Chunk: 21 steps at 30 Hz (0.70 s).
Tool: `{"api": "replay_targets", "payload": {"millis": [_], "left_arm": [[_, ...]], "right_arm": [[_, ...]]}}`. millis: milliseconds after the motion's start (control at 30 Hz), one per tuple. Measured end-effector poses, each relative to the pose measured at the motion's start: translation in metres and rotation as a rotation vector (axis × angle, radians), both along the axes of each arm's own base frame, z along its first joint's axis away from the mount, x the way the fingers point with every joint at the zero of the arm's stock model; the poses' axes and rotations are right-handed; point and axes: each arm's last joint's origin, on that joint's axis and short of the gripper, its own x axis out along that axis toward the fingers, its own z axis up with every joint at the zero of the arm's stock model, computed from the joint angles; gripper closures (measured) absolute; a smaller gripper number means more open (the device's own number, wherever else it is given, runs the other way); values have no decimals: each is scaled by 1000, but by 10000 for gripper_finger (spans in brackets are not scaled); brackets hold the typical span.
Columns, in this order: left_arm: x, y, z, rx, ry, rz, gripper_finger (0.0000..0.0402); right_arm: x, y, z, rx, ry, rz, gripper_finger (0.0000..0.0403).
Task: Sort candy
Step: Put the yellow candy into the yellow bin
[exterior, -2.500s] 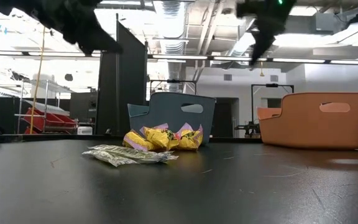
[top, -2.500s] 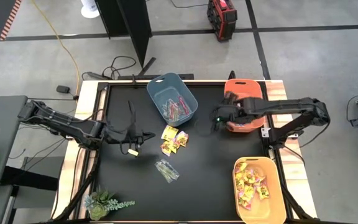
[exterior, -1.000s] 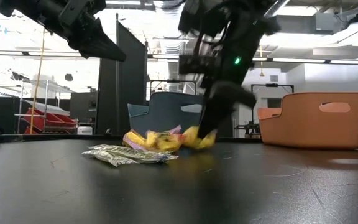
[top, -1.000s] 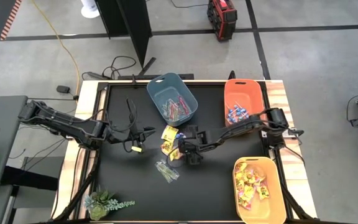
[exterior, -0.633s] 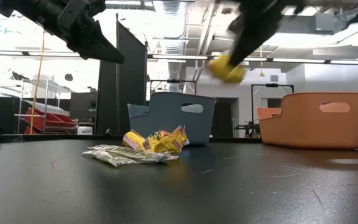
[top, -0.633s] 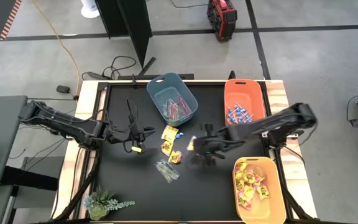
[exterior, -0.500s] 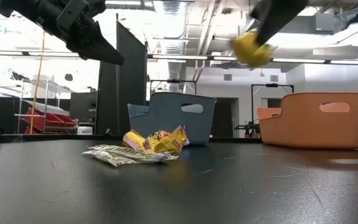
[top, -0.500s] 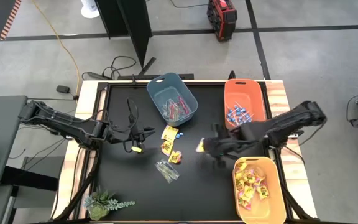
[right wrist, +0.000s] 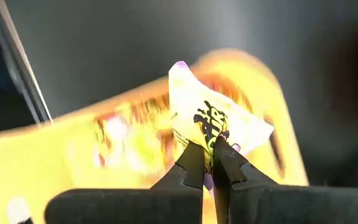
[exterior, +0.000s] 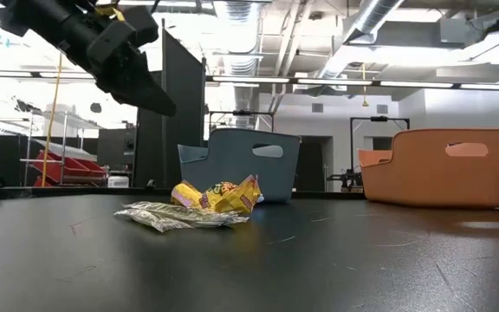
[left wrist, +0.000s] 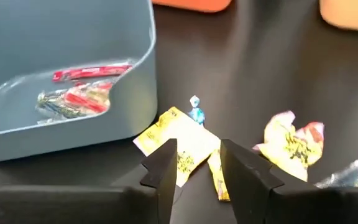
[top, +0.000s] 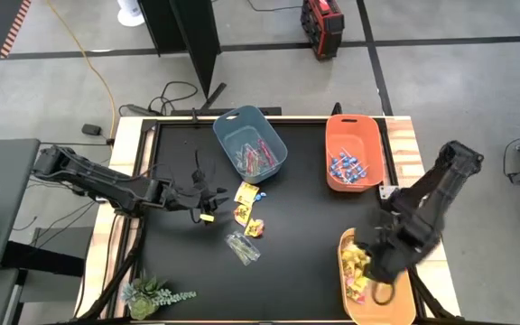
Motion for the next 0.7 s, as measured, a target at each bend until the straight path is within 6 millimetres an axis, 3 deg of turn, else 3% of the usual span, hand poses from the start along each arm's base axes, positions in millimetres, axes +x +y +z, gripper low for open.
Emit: {"api": "replay_targets", "payload": {"millis": [133,333,700], "left_arm": [[4,2,3,-64,-30,50,280],[2,0,2,-128,-40,96,280],[-3,-23,-2,-197,-25,46,280]], "right_arm": [[-20,18,-9,-36,54,-148,383],[-32,40,-29,-135,91,-261,356],[-13,67,-64,-171,111,-316,159]]}}
